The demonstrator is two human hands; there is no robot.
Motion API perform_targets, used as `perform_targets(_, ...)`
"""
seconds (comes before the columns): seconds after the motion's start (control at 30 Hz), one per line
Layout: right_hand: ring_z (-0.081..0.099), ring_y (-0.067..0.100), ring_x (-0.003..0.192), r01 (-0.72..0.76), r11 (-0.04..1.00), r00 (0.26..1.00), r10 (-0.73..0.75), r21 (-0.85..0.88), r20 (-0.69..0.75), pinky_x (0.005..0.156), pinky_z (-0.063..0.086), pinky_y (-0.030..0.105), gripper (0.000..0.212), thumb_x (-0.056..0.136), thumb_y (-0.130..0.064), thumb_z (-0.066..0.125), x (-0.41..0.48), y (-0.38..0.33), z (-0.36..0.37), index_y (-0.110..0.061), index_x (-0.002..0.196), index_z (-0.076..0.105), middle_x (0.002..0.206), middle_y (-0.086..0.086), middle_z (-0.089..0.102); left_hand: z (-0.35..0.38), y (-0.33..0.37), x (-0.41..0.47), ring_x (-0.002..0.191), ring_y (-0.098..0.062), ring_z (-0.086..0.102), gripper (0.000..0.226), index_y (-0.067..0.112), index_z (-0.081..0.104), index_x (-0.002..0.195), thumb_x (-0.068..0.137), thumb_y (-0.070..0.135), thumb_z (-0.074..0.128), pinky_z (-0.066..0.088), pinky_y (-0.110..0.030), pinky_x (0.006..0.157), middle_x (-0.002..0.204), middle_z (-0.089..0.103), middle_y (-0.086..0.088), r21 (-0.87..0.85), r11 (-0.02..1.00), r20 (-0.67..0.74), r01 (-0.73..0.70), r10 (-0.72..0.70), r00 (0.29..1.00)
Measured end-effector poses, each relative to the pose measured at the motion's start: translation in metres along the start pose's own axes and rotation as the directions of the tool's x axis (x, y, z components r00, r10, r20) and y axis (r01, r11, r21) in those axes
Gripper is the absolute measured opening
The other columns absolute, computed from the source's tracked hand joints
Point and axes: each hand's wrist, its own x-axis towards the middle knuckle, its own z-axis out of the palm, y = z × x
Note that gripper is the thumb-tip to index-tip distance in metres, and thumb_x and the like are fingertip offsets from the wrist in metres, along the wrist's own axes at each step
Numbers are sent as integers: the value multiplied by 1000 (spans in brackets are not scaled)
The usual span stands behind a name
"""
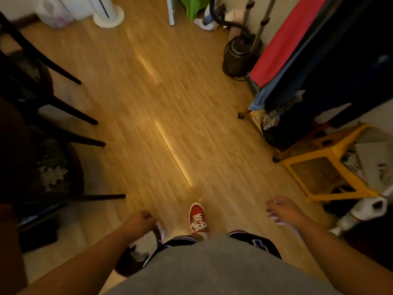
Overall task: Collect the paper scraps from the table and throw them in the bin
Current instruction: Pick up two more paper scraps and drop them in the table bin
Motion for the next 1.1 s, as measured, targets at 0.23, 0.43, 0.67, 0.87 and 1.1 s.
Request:
perform_targets(0.23,55,25,71,-83,993,997,82,-82,-13,60,38,28,21,93,-23,59,42,-66,-53,-3,101,58,89,15,60,-41,126,56,79,-22,67,22,17,64,84,92,37,58,50,-30,62,87,70,-8,-137,986,-36,-99,95,995)
perform_targets(0.43,49,19,56,-94,981,995,96,-170,2,52,31,23,15,91,-21,61,112,-141,-94,-8,88,57,74,10,58,-76,224,100,82,-20,68,24,17,64,86,93,39,56,51,-34,68,90,70,-6,-180,971,-104,-157,140,985)
perform_targets(0.67,48,20,54,21,943,996,10,-332,91,49,32,24,14,92,-16,57,181,-293,-100,-8,80,56,72,11,55,-118,259,107,84,-24,68,22,16,64,90,92,37,56,53,-36,69,89,70,-8,-277,960,-182,-40,-12,983)
perform_targets(0.87,50,18,56,278,836,948,-159,-473,278,46,34,23,16,93,-14,53,223,-445,-34,-10,77,55,72,10,56,-140,225,115,81,-24,67,25,11,66,90,90,36,60,52,-32,71,88,72,-9,-400,909,-204,117,-213,956)
perform_targets(1.1,55,15,60,457,722,879,-276,-520,390,50,37,26,14,93,-18,55,247,-582,49,-13,82,62,75,6,61,-194,208,168,73,-28,63,26,3,65,85,89,29,63,55,-42,76,88,71,-20,-563,808,-175,174,-323,930)
